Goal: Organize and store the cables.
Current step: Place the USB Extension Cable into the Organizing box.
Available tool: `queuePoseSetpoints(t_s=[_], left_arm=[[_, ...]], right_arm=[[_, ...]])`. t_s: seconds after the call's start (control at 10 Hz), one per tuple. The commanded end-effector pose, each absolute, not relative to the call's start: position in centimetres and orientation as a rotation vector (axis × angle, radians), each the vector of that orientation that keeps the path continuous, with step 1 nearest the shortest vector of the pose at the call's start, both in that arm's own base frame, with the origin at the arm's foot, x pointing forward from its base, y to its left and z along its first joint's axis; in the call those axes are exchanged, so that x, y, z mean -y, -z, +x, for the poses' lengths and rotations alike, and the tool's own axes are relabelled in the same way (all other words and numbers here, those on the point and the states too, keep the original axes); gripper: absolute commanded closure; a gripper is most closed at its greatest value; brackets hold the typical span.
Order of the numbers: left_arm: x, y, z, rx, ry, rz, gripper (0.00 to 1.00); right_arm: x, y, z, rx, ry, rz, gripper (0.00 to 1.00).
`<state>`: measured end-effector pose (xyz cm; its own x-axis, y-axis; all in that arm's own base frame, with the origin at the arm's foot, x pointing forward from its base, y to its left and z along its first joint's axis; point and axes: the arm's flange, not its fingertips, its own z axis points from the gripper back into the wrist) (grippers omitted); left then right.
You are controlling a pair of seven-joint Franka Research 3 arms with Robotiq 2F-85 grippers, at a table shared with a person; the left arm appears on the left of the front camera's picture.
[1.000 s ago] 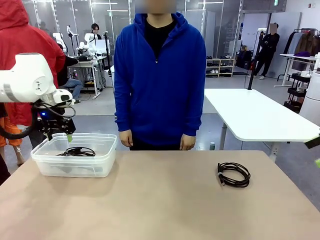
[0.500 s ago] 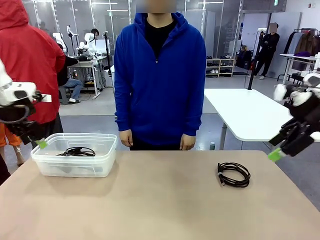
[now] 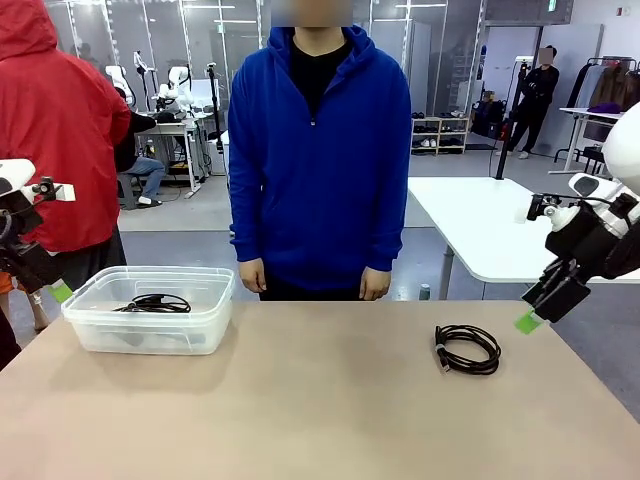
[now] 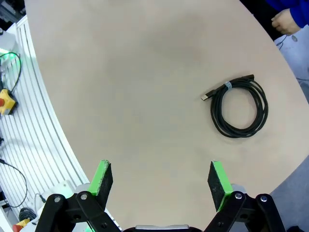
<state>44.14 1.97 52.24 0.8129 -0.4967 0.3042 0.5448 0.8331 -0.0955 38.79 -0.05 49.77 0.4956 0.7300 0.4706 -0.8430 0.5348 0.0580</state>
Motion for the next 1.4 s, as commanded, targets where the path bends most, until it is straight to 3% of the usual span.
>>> queuePoseSetpoints(t_s=[0.0,0.2,0.7,0.9,1.3], left_arm=[[-1.7,-52.3,44.8,0.271,0.542,-0.157,0.05],[-1.0,-53.4,42.8,0.295,0.641,-0.109,0.05],[0.7,-56.5,32.8,0.371,0.856,-0.154,0.05],[0.7,-56.7,29.1,0.485,0.977,-0.133,0.05],[0.8,-56.3,27.0,0.536,1.117,-0.070,0.05]], right_arm=[[-0.3,-50.3,38.3,0.430,-0.974,0.283,0.00],[-0.1,-50.1,38.6,0.426,-0.979,0.295,0.00],[-2.9,-46.5,47.3,0.307,-0.601,0.234,0.00],[-4.0,-43.7,50.7,0.280,-0.461,0.204,0.00],[-8.0,-38.2,55.5,0.269,-0.309,0.158,0.00]])
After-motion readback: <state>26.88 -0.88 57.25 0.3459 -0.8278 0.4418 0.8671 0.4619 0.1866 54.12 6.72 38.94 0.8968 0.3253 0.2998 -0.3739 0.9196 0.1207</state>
